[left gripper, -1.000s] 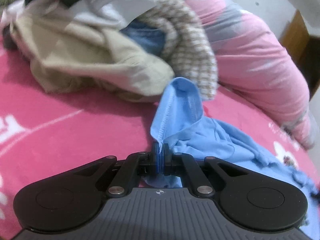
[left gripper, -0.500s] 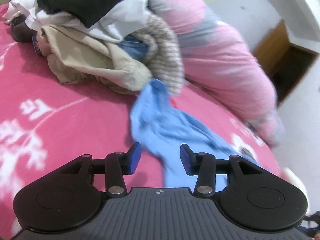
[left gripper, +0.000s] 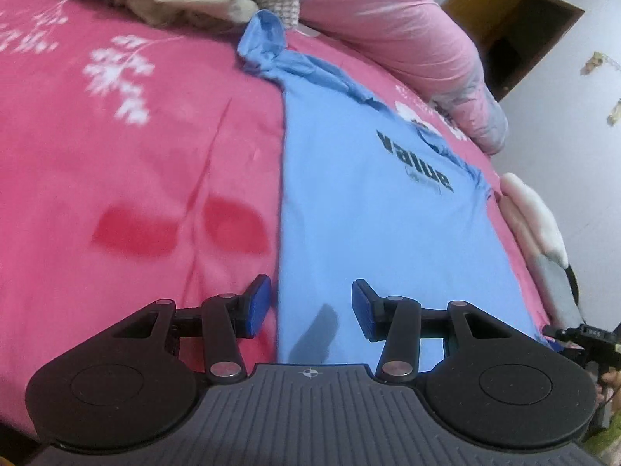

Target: Fold clothes

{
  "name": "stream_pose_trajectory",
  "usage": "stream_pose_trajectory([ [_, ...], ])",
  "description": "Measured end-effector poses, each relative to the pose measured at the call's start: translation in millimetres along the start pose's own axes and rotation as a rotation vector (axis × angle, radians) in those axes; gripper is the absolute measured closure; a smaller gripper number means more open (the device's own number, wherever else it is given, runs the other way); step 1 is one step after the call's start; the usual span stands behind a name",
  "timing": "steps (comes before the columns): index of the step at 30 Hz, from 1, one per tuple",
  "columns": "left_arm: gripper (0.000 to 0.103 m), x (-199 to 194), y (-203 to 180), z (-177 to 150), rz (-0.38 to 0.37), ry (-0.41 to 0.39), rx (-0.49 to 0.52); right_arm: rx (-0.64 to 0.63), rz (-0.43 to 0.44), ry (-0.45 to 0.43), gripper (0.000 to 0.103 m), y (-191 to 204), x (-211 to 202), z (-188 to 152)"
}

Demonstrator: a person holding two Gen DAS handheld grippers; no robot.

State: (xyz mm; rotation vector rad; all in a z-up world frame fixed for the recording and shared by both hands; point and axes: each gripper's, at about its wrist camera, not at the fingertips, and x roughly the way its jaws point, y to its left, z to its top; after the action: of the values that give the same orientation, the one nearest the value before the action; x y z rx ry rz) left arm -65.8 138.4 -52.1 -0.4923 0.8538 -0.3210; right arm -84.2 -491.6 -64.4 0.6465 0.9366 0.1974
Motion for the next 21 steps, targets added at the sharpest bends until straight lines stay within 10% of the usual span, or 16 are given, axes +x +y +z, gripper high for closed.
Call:
stream_pose_trajectory([
  [5,0.058,-11.4,-5.7,-16.0,0.024,-0.033,-0.010,-0.030,0.015,0.010,0.081,3.4,-5.6,-11.8],
  [21,0.059,-15.8,-6.9,-39.5,0.056,-0.078,0.021,-0.017,0.007,0.034,0.080,9.3,-8.7,-23.5],
])
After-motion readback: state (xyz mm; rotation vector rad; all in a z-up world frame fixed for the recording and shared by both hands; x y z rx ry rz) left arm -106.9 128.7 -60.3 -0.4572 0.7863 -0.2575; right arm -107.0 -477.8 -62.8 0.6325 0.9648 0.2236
